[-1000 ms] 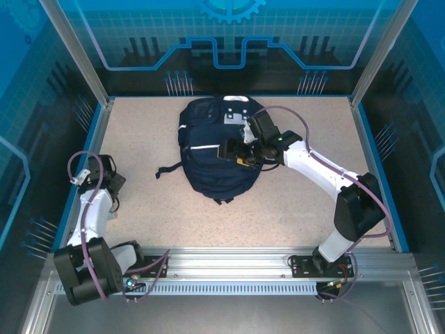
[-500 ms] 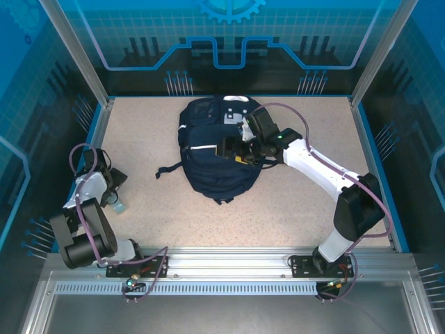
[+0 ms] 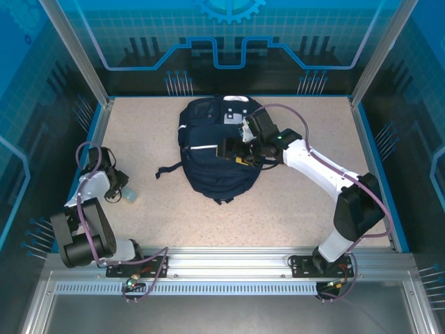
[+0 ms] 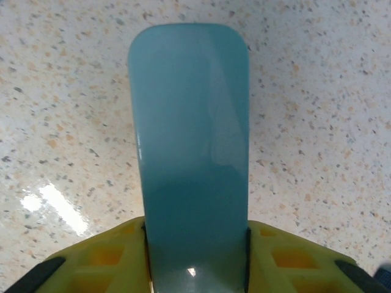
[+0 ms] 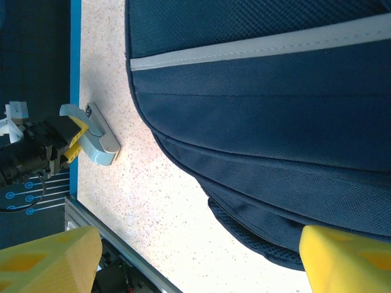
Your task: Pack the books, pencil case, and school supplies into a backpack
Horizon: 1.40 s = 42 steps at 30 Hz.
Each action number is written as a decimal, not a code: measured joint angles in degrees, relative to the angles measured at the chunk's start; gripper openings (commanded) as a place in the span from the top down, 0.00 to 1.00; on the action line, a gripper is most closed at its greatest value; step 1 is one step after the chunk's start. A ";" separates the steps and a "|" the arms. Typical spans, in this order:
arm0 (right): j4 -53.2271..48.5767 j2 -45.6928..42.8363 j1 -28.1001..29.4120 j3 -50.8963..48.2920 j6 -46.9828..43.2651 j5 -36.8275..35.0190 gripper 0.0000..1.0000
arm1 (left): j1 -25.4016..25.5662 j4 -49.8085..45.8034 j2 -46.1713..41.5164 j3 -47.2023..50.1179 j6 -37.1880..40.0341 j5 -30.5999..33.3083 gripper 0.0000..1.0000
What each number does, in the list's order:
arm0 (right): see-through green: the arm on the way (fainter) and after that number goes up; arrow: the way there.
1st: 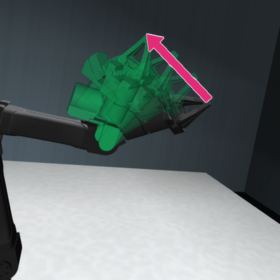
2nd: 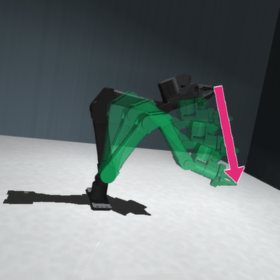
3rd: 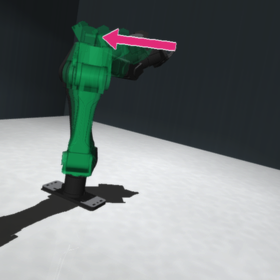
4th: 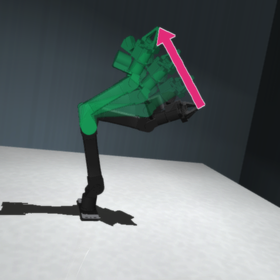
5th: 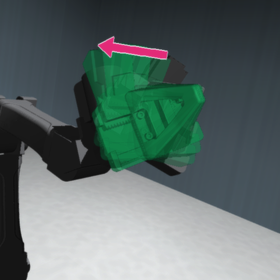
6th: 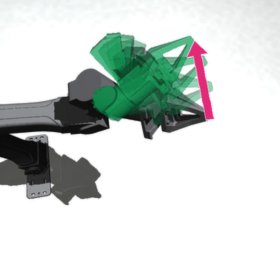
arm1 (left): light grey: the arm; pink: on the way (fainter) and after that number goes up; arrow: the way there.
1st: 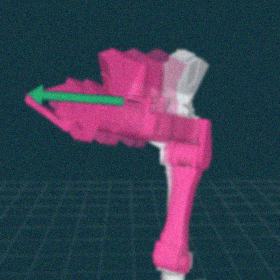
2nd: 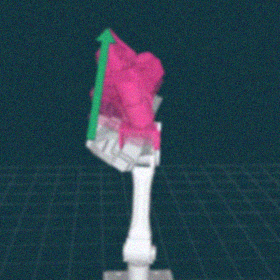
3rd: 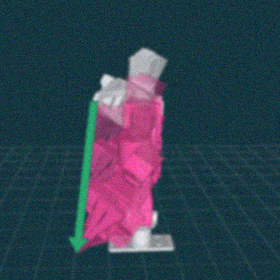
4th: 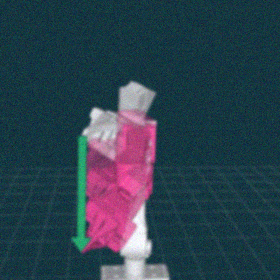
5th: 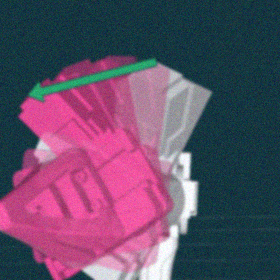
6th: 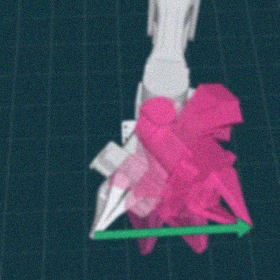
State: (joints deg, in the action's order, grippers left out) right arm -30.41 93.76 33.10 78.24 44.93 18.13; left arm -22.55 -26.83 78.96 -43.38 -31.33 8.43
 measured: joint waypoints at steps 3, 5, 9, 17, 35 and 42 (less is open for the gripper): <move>-0.02 0.00 -0.02 -0.79 0.00 -0.39 0.15 | 3.72 -0.35 -0.46 0.02 -0.02 -0.35 0.74; -0.02 -0.02 -0.04 -1.09 0.00 -0.92 0.15 | 7.50 -1.31 -1.25 0.04 -0.04 -0.70 0.75; -0.04 -0.11 -0.15 -1.79 -0.02 -2.23 0.15 | 15.98 -2.84 -4.59 1.09 -0.68 -1.03 0.75; -0.20 -0.13 -0.15 -2.84 -0.44 -4.50 0.16 | 34.25 -6.54 -8.39 4.20 -7.63 0.52 0.73; -7.17 2.45 12.02 4.66 -5.40 -20.00 0.17 | 28.15 -12.57 -15.34 -6.88 -7.19 3.45 0.06; -9.35 14.32 23.08 17.31 -8.00 -26.36 0.16 | 16.96 -15.96 -16.90 -13.99 -0.37 2.67 0.01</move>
State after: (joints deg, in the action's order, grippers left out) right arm -39.77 108.07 56.18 95.55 36.93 -8.23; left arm -5.58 -42.78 62.06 -57.36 -31.70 11.09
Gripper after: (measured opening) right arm 0.840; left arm 0.986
